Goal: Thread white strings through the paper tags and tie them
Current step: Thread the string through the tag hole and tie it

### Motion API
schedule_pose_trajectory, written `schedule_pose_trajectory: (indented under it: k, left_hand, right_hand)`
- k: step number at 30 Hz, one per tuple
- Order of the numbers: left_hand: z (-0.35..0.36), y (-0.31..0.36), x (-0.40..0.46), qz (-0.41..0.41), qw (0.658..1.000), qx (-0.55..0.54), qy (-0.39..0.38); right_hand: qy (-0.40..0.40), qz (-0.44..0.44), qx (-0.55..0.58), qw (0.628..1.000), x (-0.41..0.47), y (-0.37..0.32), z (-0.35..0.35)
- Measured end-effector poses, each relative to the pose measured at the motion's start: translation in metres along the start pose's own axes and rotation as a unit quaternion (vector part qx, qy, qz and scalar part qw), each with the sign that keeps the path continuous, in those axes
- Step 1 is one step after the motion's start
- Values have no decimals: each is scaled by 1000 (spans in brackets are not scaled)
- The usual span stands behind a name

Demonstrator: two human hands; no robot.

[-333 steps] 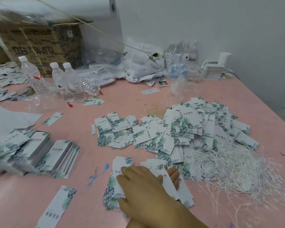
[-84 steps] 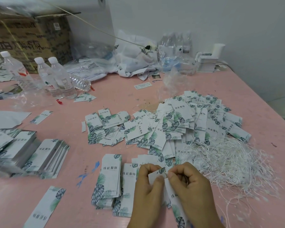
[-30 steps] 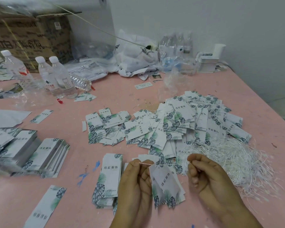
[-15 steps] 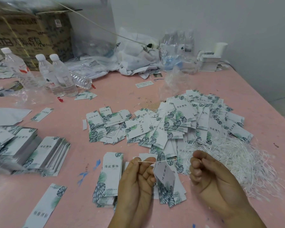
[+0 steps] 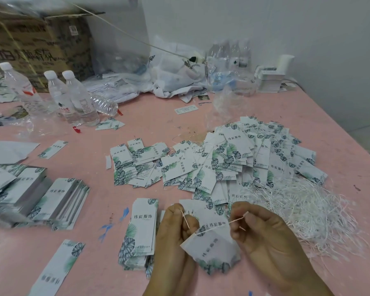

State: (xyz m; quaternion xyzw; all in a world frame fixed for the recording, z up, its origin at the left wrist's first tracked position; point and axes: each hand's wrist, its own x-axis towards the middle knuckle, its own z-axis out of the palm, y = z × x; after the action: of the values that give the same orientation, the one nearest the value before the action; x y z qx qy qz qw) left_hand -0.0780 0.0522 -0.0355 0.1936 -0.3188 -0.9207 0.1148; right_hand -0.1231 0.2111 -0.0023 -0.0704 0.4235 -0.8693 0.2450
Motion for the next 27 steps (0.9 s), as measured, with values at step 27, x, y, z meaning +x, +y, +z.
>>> schedule_pose_trajectory:
  k: [27]
  left_hand:
    - [0, 0, -7, 39, 974, 179, -132]
  right_hand:
    - [84, -64, -194, 975, -3, 19, 14]
